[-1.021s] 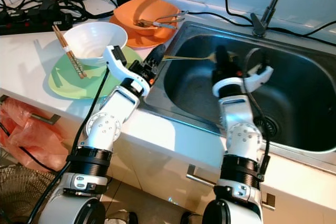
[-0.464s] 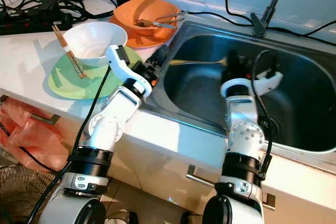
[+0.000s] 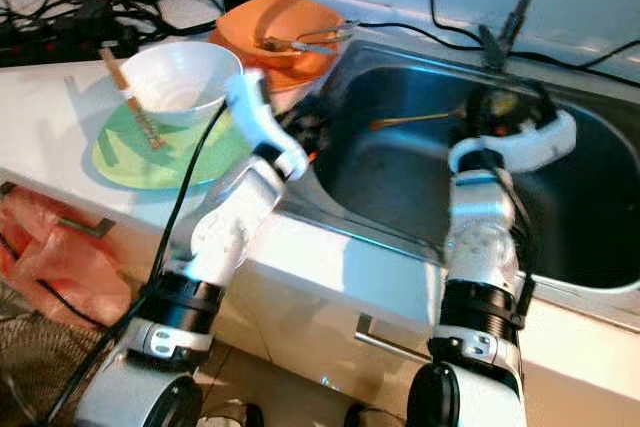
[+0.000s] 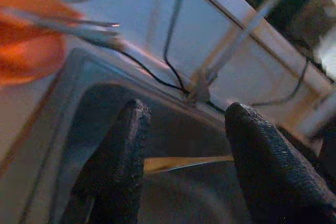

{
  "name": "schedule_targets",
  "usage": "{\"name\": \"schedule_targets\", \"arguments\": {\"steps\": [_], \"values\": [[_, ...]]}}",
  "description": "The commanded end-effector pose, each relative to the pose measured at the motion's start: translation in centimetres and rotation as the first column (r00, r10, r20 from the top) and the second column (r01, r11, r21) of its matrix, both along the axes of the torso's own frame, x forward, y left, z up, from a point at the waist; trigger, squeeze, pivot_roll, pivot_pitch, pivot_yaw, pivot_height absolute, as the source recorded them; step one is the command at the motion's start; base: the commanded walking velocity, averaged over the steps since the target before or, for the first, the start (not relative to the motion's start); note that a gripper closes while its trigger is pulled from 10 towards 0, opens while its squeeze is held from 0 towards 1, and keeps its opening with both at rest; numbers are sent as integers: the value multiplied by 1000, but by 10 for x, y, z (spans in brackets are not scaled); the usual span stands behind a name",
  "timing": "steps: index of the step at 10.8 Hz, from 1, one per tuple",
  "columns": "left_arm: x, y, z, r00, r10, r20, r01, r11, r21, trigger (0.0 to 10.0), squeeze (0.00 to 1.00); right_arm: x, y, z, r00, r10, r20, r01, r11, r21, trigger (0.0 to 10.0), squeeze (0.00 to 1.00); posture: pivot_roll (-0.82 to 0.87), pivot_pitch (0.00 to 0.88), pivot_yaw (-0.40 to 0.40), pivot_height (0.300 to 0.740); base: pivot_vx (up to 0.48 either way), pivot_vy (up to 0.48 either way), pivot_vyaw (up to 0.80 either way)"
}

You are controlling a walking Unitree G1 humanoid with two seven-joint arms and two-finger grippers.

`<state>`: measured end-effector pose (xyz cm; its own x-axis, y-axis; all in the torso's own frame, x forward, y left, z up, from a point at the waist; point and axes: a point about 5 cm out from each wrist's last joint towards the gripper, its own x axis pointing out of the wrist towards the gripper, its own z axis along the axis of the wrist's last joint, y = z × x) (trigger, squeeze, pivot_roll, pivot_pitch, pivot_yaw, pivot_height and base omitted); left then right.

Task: Kitchen organization

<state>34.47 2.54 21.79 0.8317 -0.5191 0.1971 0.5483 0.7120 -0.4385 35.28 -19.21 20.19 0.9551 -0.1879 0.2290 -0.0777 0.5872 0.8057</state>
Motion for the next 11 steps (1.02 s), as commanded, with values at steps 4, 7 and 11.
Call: {"name": "schedule_targets", "arguments": {"steps": [4, 7, 11], "values": [[1, 1, -1, 994, 19, 104, -42, 973, 227, 10000, 0, 1, 10, 4, 1000, -14, 2, 13, 887, -461, 10000, 0, 23, 78, -23, 740, 0, 0, 0], [5, 13, -8, 985, 75, 153, -125, 928, 351, 10000, 0, 2, 15, -5, 999, -15, -29, -10, 717, -697, 10000, 0, 27, 82, -28, 740, 0, 0, 0], [6, 20, -16, 980, 94, 177, -162, 893, 421, 10000, 0, 3, 22, -27, 994, 11, -108, -87, 672, -736, 10000, 0, 32, 87, -33, 740, 0, 0, 0]]}}
